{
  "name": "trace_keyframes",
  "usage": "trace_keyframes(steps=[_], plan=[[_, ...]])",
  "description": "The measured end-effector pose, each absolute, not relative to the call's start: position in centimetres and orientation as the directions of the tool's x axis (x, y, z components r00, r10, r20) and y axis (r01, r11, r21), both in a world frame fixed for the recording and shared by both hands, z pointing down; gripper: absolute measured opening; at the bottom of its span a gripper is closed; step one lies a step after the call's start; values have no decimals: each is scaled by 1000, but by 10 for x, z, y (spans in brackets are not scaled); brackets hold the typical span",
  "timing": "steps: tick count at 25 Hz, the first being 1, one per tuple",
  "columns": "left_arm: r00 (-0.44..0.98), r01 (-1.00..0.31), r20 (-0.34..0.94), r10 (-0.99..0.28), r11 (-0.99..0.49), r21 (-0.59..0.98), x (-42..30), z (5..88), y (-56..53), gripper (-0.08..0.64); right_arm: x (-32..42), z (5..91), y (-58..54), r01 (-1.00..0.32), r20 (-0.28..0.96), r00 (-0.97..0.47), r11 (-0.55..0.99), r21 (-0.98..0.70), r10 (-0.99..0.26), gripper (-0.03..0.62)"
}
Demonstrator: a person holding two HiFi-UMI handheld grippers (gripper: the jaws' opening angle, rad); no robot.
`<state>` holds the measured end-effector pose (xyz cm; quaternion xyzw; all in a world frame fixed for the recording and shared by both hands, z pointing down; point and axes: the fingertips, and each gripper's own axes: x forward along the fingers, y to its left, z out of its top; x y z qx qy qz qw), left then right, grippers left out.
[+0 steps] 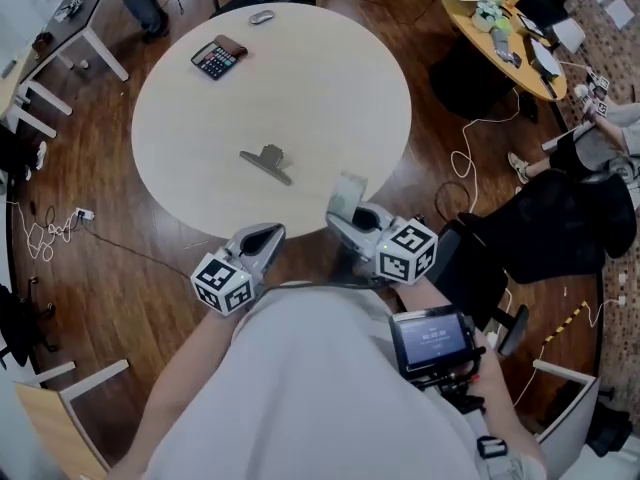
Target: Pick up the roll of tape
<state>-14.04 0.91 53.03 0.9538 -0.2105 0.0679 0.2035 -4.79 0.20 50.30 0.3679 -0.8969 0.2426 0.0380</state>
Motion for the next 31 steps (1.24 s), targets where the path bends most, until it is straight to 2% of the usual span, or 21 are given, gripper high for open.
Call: trace_keyframes(steps=[6,15,31], plan=[[911,-413,168,-377,-848,333,-154,517,33,6,-68,495,30,-687,224,-717,614,-387,-660,104],[898,-441,181,-402,-830,343,-205,527,60,6,-121,506,68,-682,218,-721,620,-387,-658,104],[929,-366,191,-318,-871,329,-188,533,92,6,-129,510,101,-723,261,-687,602,-338,-678,104]])
